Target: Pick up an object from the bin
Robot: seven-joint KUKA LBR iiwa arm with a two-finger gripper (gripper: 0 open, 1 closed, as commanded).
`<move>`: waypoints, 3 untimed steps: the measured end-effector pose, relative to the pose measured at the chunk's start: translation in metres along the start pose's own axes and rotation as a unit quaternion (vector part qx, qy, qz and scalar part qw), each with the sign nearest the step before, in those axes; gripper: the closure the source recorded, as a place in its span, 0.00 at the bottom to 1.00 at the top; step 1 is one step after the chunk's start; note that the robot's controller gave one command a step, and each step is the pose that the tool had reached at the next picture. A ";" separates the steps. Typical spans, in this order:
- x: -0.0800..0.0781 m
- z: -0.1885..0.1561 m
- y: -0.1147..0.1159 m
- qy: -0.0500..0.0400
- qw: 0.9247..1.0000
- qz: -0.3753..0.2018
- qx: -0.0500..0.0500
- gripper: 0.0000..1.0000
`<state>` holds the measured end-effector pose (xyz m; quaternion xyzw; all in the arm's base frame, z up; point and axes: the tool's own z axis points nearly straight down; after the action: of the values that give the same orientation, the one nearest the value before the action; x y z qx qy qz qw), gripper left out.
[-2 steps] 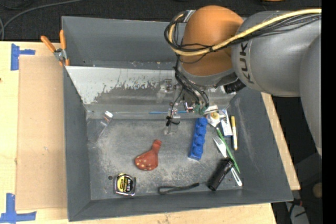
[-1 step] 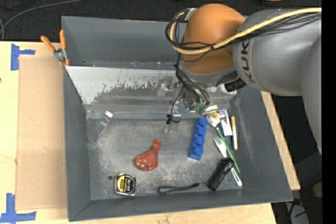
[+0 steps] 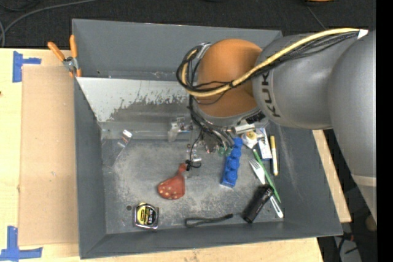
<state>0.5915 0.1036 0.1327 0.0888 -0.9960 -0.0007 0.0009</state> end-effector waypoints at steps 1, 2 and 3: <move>0.041 0.005 0.036 -0.002 0.994 -0.111 0.000 0.00; 0.046 0.029 0.037 0.002 0.981 -0.196 0.000 0.00; 0.051 0.060 0.031 -0.001 0.963 -0.270 0.000 0.00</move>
Offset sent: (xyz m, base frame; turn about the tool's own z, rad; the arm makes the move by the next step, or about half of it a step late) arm -0.0519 0.0279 -0.0292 -0.3944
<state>0.5359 0.1254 0.0730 0.3549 -0.9349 -0.0009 -0.0001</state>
